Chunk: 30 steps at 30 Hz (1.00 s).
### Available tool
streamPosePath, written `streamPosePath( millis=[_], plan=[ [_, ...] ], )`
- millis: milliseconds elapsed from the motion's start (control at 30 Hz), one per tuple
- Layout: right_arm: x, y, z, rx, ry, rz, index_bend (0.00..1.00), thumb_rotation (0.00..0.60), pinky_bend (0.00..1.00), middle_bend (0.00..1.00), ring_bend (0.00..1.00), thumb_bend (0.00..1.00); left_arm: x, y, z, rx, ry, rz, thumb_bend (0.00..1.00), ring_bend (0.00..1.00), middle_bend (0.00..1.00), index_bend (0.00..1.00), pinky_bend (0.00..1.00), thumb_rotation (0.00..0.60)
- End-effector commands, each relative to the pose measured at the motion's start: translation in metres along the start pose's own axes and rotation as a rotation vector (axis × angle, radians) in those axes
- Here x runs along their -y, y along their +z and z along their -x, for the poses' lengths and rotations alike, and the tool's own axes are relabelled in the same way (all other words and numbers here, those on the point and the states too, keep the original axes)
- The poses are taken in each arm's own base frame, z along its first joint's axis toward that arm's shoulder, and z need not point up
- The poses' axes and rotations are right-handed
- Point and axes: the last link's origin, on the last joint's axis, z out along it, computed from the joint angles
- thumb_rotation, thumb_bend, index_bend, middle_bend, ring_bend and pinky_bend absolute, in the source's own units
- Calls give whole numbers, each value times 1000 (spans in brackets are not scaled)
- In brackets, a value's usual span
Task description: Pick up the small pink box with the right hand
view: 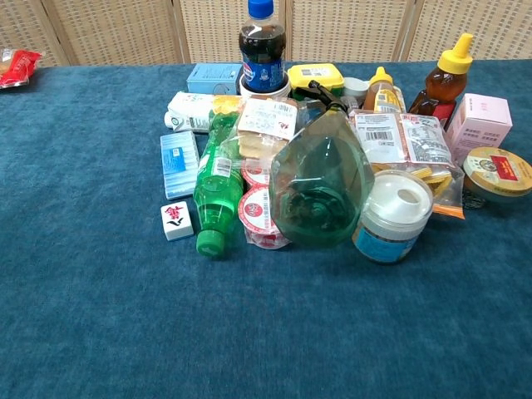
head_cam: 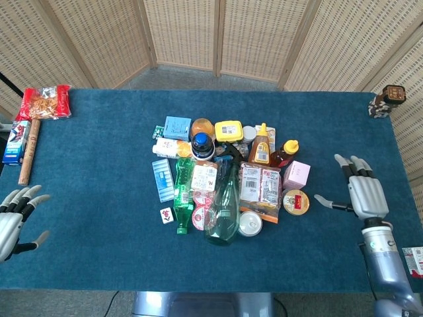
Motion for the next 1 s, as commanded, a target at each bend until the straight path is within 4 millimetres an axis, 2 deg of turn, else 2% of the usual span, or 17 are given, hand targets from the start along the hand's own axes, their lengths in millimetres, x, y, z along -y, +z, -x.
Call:
streamPosePath(
  millis=[33, 333, 500, 1000],
  plan=[
    [11, 10, 0, 16, 14, -34, 0, 286, 23, 110, 0, 45, 2, -3, 2, -6, 12, -12, 346, 0, 28, 197, 0, 600],
    [29, 37, 18, 84, -28, -79, 0, 289, 22, 0, 0, 57, 5, -8, 5, 3, 17, -24, 346, 0, 28, 205, 0, 600],
    [35, 45, 26, 109, -69, -91, 0, 321, 23, 0, 0, 81, 6, -10, 5, 1, 13, -31, 346, 0, 28, 206, 0, 600],
    [42, 60, 43, 163, -101, -90, 0, 321, 23, 0, 0, 83, 7, -12, 6, 3, 13, -28, 346, 0, 27, 205, 0, 600]
  ],
)
